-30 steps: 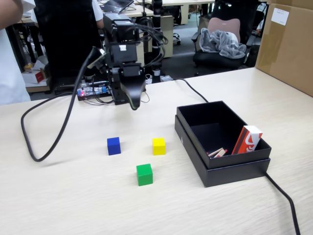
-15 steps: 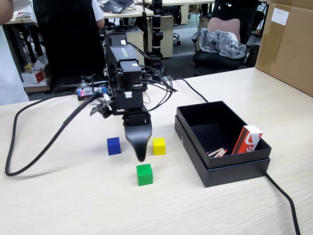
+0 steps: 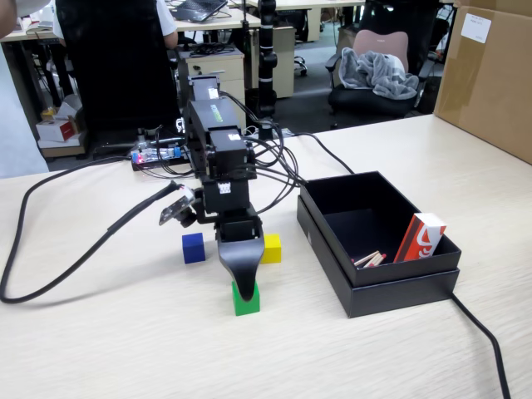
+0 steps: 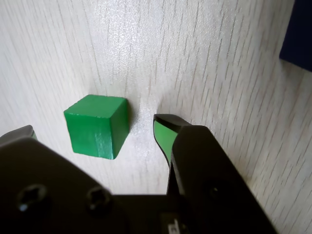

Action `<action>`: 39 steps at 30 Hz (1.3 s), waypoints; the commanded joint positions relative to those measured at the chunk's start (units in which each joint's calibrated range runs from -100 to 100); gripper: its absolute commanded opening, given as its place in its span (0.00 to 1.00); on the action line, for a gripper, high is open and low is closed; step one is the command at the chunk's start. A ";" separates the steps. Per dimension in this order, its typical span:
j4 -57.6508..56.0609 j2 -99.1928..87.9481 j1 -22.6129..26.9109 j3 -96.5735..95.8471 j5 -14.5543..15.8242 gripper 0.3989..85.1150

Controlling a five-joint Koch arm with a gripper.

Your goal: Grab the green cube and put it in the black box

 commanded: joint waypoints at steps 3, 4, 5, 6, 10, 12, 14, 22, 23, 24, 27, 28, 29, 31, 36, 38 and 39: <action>0.70 -0.36 0.00 4.58 0.00 0.55; 0.70 -0.13 0.00 4.67 0.00 0.54; 0.70 -0.01 0.00 4.58 0.00 0.52; 0.70 0.21 0.00 4.58 0.05 0.50; 0.70 1.13 -0.15 4.58 0.05 0.44; 0.70 1.48 -0.29 4.67 0.10 0.37; 0.70 1.71 -0.39 4.67 0.15 0.28; 1.82 0.33 -0.59 4.67 0.73 0.01; 1.82 -0.47 -0.59 4.58 0.83 0.01; 1.82 -2.42 -0.59 3.85 1.03 0.01; 1.73 -11.37 -0.39 0.41 1.51 0.01; 1.73 -15.51 -0.24 -1.32 1.71 0.01; 1.73 -21.47 0.10 -3.31 1.81 0.01; 1.73 -30.42 0.78 -5.67 1.90 0.00; 1.73 -48.67 6.06 -13.56 1.32 0.00; 1.73 -52.68 9.23 -15.28 1.27 0.00; 1.73 -54.40 12.55 -16.00 1.32 0.01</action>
